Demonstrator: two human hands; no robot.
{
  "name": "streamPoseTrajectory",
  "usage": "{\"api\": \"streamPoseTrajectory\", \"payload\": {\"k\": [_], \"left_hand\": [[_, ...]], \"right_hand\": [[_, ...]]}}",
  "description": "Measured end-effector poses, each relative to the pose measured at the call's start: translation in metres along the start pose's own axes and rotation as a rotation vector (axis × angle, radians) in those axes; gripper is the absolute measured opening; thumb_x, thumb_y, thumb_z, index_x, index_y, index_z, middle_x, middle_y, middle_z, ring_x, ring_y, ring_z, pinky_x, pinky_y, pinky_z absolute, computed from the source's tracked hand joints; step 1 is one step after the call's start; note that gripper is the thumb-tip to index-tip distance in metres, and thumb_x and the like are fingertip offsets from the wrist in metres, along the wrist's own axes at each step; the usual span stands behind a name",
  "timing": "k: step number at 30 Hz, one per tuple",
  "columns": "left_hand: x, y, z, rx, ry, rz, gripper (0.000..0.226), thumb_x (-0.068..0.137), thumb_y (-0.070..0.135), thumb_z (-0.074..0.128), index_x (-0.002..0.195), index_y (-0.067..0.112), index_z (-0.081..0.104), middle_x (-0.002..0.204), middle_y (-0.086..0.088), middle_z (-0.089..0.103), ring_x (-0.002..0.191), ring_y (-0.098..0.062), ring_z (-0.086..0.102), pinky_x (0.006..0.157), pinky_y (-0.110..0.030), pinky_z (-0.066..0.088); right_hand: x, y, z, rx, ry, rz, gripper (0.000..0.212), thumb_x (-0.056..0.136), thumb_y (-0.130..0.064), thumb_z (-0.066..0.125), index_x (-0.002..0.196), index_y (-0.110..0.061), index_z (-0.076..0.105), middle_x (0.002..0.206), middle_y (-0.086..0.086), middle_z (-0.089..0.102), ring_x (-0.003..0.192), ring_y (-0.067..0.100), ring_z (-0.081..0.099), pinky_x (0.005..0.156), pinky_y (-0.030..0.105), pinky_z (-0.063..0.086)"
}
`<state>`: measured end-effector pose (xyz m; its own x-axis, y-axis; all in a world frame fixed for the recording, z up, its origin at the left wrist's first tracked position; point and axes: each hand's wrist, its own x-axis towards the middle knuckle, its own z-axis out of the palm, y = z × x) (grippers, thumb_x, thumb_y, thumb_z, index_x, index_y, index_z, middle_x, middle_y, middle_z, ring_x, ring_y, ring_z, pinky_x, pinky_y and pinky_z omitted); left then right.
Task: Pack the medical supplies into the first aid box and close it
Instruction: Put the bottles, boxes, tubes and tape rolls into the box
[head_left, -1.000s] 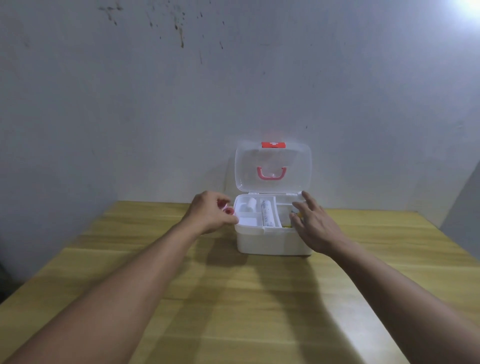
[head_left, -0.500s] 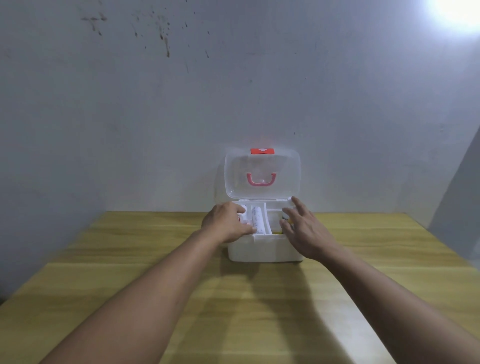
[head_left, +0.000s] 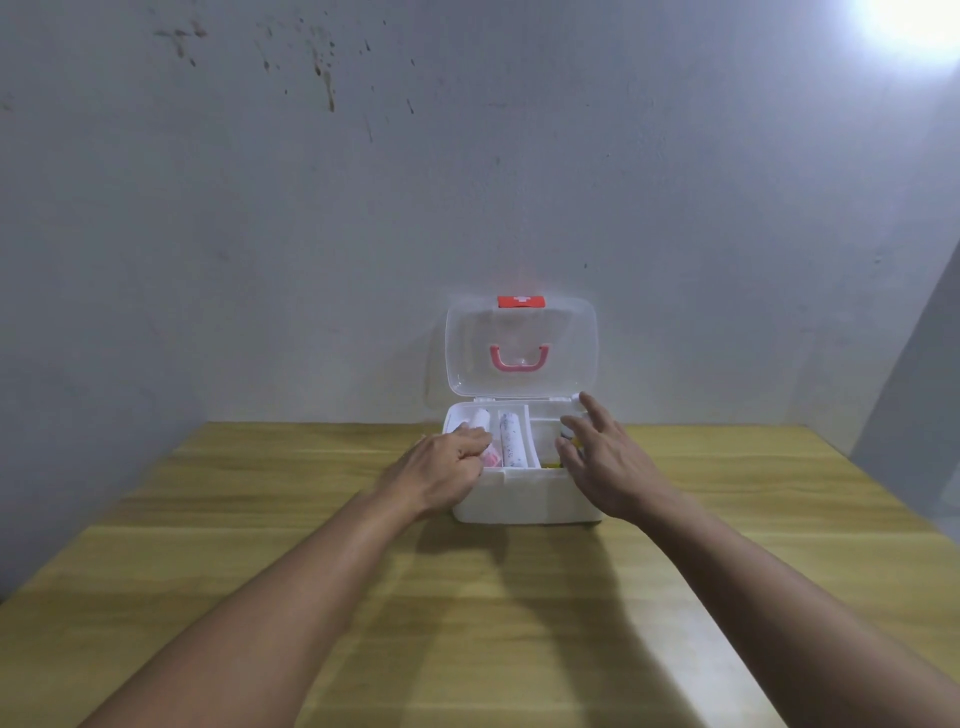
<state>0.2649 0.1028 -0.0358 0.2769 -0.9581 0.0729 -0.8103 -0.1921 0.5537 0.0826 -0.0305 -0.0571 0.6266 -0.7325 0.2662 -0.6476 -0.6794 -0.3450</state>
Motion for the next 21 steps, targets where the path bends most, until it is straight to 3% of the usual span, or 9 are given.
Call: {"api": "streamPoseTrajectory", "payload": {"k": [4,7,11,13,14,18,20,21], "left_hand": [[-0.001,-0.005,-0.002,-0.031,0.121,-0.020,0.042,0.073,0.031,0.036,0.086,0.001,0.062,0.106,-0.011,0.067,0.135,-0.016,0.046,0.098,-0.032,0.039],[-0.003,-0.002,-0.005,0.069,0.067,0.002,0.042,0.080,0.029,0.036,0.095,0.007,0.069,0.122,-0.008,0.067,0.136,-0.015,0.043,0.107,-0.038,0.035],[-0.002,-0.004,-0.002,0.068,0.124,0.108,0.029,0.076,0.023,0.038,0.089,0.009,0.060,0.089,0.003,0.063,0.103,-0.025,0.060,0.088,-0.035,0.039],[-0.004,-0.003,0.002,0.093,0.096,0.131,0.010,0.077,0.018,0.040,0.076,0.010,0.047,0.075,0.000,0.048,0.075,-0.023,0.047,0.076,-0.035,0.038],[-0.005,-0.002,0.003,0.115,0.089,0.119,0.007,0.079,0.015,0.041,0.074,0.011,0.045,0.075,-0.001,0.045,0.073,-0.022,0.042,0.074,-0.035,0.038],[-0.004,-0.002,0.002,0.165,0.077,0.136,0.024,0.086,0.024,0.035,0.076,0.013,0.055,0.079,0.002,0.051,0.098,-0.018,0.056,0.095,-0.042,0.044],[-0.004,-0.003,0.004,0.111,0.050,0.127,0.033,0.091,0.030,0.038,0.088,0.015,0.068,0.107,0.006,0.068,0.122,-0.015,0.055,0.104,-0.040,0.041],[-0.003,-0.003,0.005,0.099,0.058,0.115,0.033,0.092,0.031,0.041,0.094,0.016,0.070,0.123,0.006,0.066,0.129,-0.013,0.051,0.106,-0.037,0.039]], "right_hand": [[0.000,0.001,0.001,-0.004,-0.005,-0.001,0.047,0.099,-0.044,0.033,0.139,-0.019,0.043,0.162,0.005,0.009,0.142,0.027,0.030,0.111,0.045,0.035],[0.000,0.001,0.001,-0.005,-0.004,-0.007,0.047,0.100,-0.043,0.033,0.138,-0.019,0.043,0.162,0.005,0.009,0.142,0.027,0.029,0.111,0.044,0.034],[-0.001,0.000,0.000,-0.007,-0.005,-0.008,0.045,0.100,-0.041,0.034,0.136,-0.017,0.045,0.162,0.006,0.009,0.141,0.027,0.030,0.111,0.041,0.034],[-0.001,0.000,0.000,-0.003,0.000,-0.010,0.044,0.100,-0.041,0.034,0.135,-0.017,0.046,0.161,0.007,0.010,0.141,0.027,0.031,0.111,0.040,0.034],[-0.001,0.000,0.000,0.000,0.002,-0.010,0.044,0.100,-0.041,0.034,0.135,-0.017,0.046,0.161,0.007,0.010,0.141,0.027,0.031,0.111,0.039,0.034],[-0.001,0.000,0.000,0.005,0.005,-0.013,0.044,0.100,-0.041,0.035,0.135,-0.017,0.046,0.161,0.007,0.010,0.141,0.027,0.032,0.111,0.041,0.035],[-0.001,0.000,0.000,0.003,0.002,-0.014,0.043,0.100,-0.041,0.034,0.135,-0.017,0.046,0.161,0.007,0.010,0.141,0.027,0.031,0.110,0.041,0.035],[-0.001,-0.001,0.000,0.003,0.002,-0.014,0.043,0.100,-0.041,0.034,0.134,-0.017,0.047,0.161,0.007,0.010,0.141,0.027,0.031,0.110,0.042,0.035]]}}
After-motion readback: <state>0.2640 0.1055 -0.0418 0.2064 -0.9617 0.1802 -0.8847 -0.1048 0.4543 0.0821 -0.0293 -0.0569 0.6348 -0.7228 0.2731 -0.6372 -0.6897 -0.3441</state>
